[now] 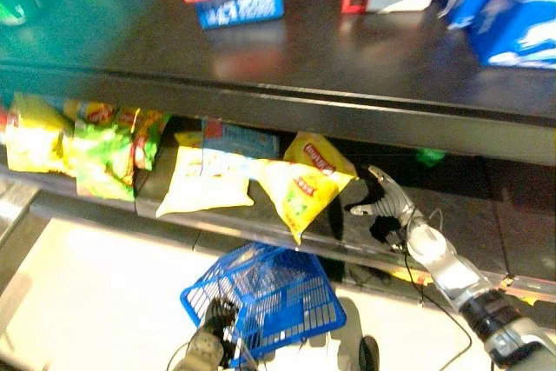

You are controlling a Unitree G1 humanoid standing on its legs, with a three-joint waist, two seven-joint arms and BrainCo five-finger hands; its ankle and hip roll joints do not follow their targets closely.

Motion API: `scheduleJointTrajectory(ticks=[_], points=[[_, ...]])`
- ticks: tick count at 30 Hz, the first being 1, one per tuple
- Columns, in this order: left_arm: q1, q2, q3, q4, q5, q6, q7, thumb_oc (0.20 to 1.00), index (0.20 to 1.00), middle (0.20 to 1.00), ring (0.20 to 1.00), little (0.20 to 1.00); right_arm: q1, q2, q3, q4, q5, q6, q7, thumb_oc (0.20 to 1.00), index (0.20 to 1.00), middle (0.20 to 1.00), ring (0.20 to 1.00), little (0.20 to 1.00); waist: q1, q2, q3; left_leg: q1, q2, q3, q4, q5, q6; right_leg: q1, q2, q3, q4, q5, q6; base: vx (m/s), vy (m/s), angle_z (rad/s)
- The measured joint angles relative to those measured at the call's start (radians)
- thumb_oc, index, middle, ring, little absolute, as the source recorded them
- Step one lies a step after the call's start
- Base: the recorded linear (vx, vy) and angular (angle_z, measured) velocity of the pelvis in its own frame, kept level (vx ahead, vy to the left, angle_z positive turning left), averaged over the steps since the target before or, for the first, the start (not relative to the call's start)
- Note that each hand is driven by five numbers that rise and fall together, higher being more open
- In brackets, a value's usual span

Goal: Pick up the snacks into the basket

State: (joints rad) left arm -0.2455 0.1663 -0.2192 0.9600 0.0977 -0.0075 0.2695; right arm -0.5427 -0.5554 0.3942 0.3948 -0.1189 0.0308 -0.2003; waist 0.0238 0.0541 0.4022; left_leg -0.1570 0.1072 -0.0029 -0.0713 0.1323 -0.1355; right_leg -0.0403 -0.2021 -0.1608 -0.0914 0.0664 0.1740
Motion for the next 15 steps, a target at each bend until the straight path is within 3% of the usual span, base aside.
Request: scheduleJointTrajectory(ticks=[8,15], points=[[-0.018,0.023,-0.022,-0.040,-0.014,-0.010,0.035,0.200,0.200,0.200,0.200,0.200,-0.214,0.032,0.050,0.161,0.000,0.025,-0.045,1.000,1.000,1.000,1.000,1.000,0.073,-0.021,0.031,-0.034,-0.004,-0.020,0.003,0.003,0.000,-0.018,-0.001,-0.027,0.000,0.000,0.000,0.00,0.022,0.08],[-0.018,0.043,-0.037,-0.064,-0.042,-0.018,0.046,0.200,0.200,0.200,0.200,0.200,-0.274,0.056,0.049,0.213,0.002,0.043,-0.073,1.000,1.000,1.000,1.000,1.000,0.087,-0.025,0.034,-0.072,-0.007,-0.052,0.014,0.009,0.000,-0.028,0.002,-0.057,0.000,0.000,0.000,0.01,0.014,0.12]])
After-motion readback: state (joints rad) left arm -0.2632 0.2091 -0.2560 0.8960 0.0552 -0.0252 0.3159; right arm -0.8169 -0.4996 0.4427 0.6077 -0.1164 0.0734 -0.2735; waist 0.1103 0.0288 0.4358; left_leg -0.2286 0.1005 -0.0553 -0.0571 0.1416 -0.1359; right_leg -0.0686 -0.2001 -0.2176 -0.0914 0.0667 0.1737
